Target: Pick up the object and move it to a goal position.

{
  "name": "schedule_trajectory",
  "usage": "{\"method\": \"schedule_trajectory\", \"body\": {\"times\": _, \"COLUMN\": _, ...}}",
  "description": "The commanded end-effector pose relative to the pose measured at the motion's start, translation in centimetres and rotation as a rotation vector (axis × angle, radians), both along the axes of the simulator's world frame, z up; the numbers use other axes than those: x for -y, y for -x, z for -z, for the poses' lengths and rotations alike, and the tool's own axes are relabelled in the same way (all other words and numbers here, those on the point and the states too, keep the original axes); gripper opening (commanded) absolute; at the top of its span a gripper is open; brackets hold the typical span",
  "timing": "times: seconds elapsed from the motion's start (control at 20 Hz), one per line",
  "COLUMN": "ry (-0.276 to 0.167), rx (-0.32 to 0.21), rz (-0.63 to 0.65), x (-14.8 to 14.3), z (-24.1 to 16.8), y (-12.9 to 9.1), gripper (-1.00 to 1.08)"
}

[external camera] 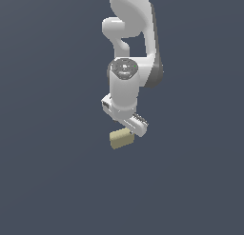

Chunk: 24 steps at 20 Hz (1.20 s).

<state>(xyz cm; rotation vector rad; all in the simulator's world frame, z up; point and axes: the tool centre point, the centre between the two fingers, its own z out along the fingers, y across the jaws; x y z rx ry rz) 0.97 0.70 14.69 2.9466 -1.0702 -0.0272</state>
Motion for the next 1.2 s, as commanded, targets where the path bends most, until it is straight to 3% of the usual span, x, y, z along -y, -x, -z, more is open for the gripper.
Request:
{"method": "schedule_trajectory", "body": {"times": 0.0, "ry": 0.001, "rx": 0.002, "rz": 0.072, "x": 0.1, "z": 0.0, "y": -0.2, "gripper": 1.00}}
{"method": "schedule_trajectory", "body": {"times": 0.6, "ry": 0.004, "rx": 0.013, "rz": 0.388, "x": 0.4, "z": 0.1, "y": -1.0, "gripper": 1.00}}
{"method": "schedule_trajectory", "body": {"times": 1.15, "ry": 0.005, "rx": 0.018, "rz": 0.523, "x": 0.5, "z": 0.1, "y": -1.4, "gripper": 1.00}}
